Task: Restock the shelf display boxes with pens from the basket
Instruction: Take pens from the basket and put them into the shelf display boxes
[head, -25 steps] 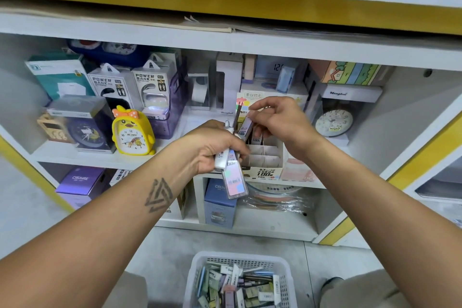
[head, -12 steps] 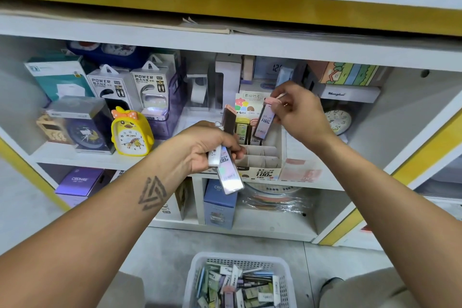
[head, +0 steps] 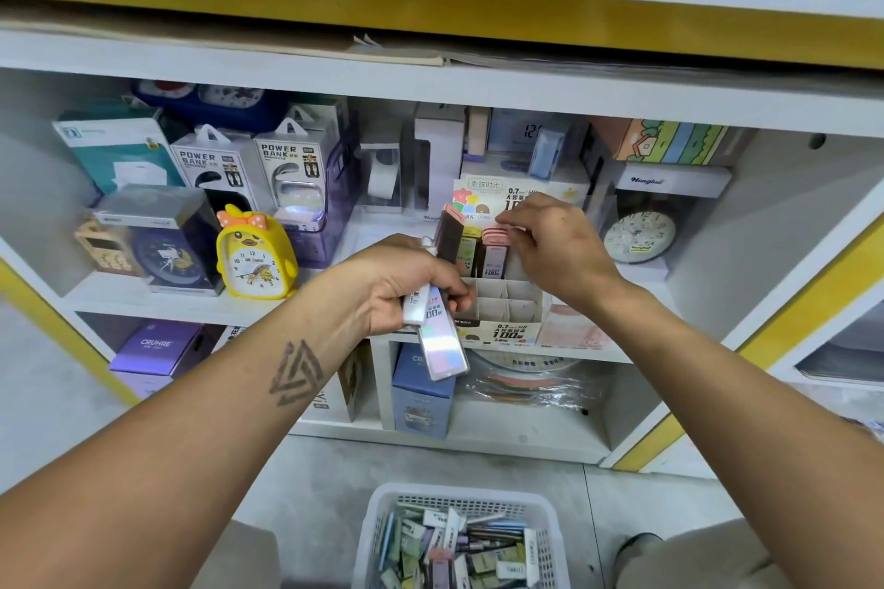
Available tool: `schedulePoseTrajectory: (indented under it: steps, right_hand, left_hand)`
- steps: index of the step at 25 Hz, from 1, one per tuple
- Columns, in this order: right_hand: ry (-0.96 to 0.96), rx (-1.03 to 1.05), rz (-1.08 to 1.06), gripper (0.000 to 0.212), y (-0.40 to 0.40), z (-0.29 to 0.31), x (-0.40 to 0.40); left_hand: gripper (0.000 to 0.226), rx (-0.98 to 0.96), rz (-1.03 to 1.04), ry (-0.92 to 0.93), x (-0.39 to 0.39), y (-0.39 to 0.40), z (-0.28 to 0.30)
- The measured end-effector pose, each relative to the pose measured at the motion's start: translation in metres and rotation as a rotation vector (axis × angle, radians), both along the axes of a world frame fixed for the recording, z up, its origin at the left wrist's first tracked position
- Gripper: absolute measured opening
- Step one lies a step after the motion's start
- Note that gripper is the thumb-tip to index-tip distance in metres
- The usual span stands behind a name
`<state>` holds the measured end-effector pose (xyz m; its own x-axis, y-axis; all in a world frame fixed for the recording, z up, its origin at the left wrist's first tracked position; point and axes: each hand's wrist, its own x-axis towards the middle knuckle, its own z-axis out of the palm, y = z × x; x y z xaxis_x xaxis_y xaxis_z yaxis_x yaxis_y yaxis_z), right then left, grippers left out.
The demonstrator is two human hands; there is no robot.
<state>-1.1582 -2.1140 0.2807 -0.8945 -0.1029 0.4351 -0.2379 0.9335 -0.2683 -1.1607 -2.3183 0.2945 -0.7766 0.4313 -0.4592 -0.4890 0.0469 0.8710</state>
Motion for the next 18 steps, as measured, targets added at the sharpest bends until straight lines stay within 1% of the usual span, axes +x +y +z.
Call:
schedulePoseTrajectory:
  steps: [1, 2, 4, 5, 6, 9, 11, 13, 15, 18]
  right_hand:
    - [-0.032, -0.126, -0.02, 0.023, -0.003, 0.003, 0.001]
    - [-0.091, -0.321, -0.025, 0.023, -0.007, 0.006, 0.001]
    - [-0.266, -0.744, 0.019, 0.024, -0.015, 0.012, 0.004]
    - [-0.332, -0.87, 0.037, 0.023, -0.019, 0.014, 0.006]
    - [-0.38, -0.939, 0.051, 0.022, -0.023, 0.014, 0.007]
    - [-0.405, -1.074, 0.037, 0.017, -0.024, 0.016, 0.007]
    - [-0.339, -1.157, -0.038, 0.008, -0.014, 0.023, 0.004]
    - [-0.256, -1.168, -0.092, 0.003, -0.002, 0.032, 0.004]
    - [-0.213, -1.067, -0.1, 0.007, 0.007, 0.035, 0.005]
    - [-0.208, -0.822, -0.11, 0.008, 0.009, 0.035, 0.007]
  left_hand:
    - [0.025, 0.001, -0.02, 0.004, 0.0, 0.0, 0.0]
    - [0.023, 0.001, -0.042, 0.013, 0.001, 0.001, 0.0]
    - [0.022, -0.008, -0.073, 0.038, 0.003, 0.003, 0.0]
    - [0.022, -0.013, -0.084, 0.048, 0.004, 0.004, 0.0]
    - [0.023, -0.014, -0.097, 0.049, 0.005, 0.004, 0.0]
    - [0.023, -0.001, -0.153, 0.006, 0.007, 0.003, 0.0]
    - [0.021, 0.018, -0.173, -0.04, 0.007, 0.001, 0.001]
    - [0.018, 0.016, -0.152, -0.051, 0.004, -0.002, 0.001]
    - [0.018, -0.002, -0.095, -0.038, 0.001, -0.004, 0.001]
    - [0.017, -0.01, -0.016, -0.011, -0.002, -0.004, 0.001]
